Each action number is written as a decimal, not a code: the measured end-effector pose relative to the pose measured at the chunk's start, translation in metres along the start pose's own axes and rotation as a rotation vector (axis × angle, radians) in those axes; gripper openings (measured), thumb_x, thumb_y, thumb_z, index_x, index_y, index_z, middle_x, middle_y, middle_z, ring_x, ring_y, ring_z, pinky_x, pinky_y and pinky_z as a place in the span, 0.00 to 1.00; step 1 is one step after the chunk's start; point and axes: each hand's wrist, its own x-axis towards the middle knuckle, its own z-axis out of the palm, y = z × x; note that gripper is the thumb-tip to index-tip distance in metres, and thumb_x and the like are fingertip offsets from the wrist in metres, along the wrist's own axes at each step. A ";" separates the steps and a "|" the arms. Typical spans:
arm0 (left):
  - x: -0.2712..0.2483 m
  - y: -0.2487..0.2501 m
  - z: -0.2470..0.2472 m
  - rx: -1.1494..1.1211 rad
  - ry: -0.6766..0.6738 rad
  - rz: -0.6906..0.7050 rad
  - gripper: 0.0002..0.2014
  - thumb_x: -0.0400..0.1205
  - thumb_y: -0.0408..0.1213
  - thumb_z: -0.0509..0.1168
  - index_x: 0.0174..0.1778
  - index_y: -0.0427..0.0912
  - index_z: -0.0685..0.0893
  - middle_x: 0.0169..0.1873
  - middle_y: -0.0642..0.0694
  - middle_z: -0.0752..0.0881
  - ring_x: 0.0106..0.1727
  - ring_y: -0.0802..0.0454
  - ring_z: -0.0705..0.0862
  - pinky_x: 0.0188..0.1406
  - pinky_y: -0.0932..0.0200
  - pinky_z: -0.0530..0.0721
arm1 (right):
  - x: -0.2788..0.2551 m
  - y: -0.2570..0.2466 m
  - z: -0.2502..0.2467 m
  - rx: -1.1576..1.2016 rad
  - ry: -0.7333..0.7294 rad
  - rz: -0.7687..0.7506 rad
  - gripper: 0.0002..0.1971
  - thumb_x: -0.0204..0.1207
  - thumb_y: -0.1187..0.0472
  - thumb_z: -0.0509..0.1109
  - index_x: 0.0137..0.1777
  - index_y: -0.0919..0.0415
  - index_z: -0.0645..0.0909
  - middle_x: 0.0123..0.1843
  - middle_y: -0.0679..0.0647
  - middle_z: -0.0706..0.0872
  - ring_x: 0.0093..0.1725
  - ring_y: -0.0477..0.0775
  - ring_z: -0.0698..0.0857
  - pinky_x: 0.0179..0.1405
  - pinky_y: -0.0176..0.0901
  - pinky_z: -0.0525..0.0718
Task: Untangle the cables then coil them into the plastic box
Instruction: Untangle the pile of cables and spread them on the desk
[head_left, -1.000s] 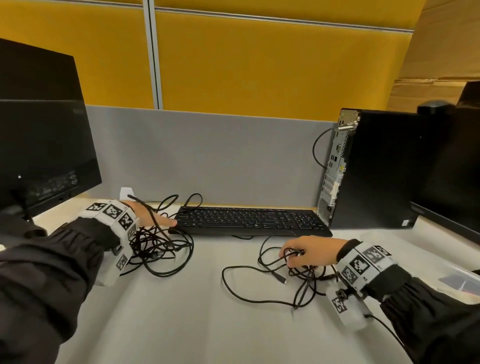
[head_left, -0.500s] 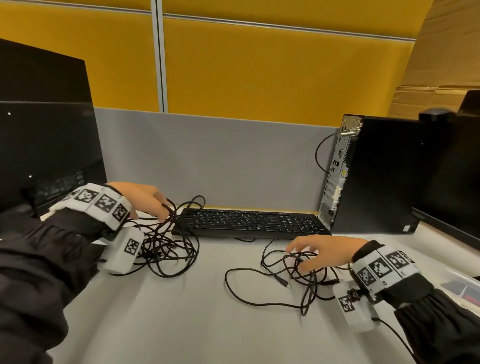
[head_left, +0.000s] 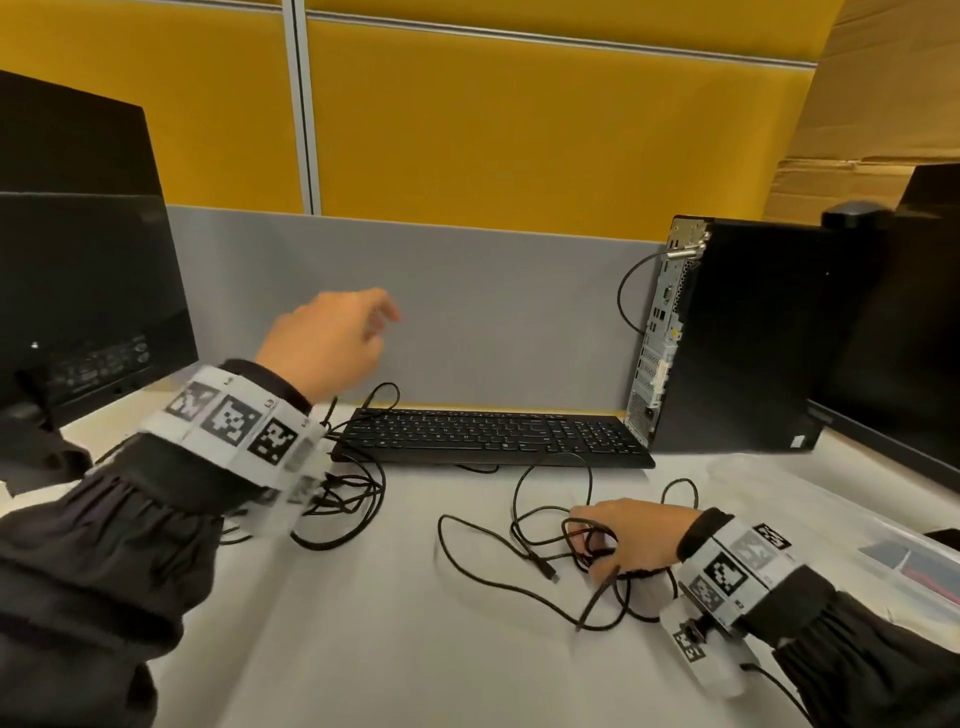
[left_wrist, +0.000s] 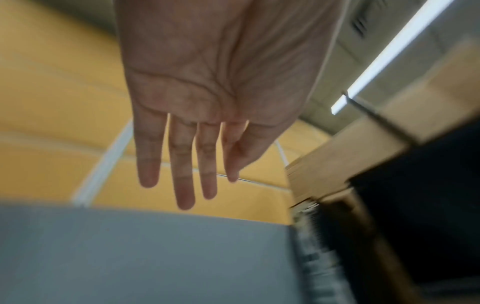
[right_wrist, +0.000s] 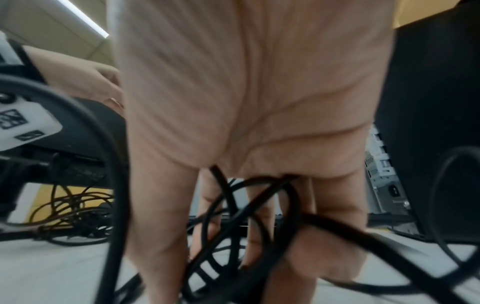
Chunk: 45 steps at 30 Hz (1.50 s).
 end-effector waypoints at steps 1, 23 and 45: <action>-0.005 0.015 0.006 -0.166 -0.039 0.036 0.14 0.82 0.33 0.59 0.62 0.51 0.78 0.56 0.51 0.84 0.55 0.48 0.83 0.59 0.46 0.81 | -0.001 0.000 0.000 0.007 0.005 -0.011 0.22 0.77 0.53 0.70 0.70 0.55 0.73 0.65 0.52 0.79 0.64 0.54 0.77 0.63 0.43 0.74; -0.052 0.045 0.109 -1.069 -0.301 -0.169 0.15 0.86 0.43 0.54 0.36 0.39 0.74 0.16 0.54 0.62 0.16 0.58 0.57 0.14 0.69 0.56 | -0.017 0.012 0.002 1.122 0.619 -0.112 0.12 0.84 0.56 0.59 0.47 0.61 0.82 0.41 0.53 0.86 0.43 0.50 0.86 0.39 0.40 0.85; -0.041 0.009 0.111 -0.949 -0.019 -0.422 0.17 0.87 0.41 0.52 0.33 0.40 0.72 0.21 0.49 0.66 0.17 0.58 0.63 0.14 0.67 0.63 | -0.024 0.061 -0.004 1.121 1.188 0.208 0.16 0.87 0.55 0.50 0.52 0.60 0.78 0.36 0.54 0.73 0.30 0.48 0.74 0.26 0.42 0.76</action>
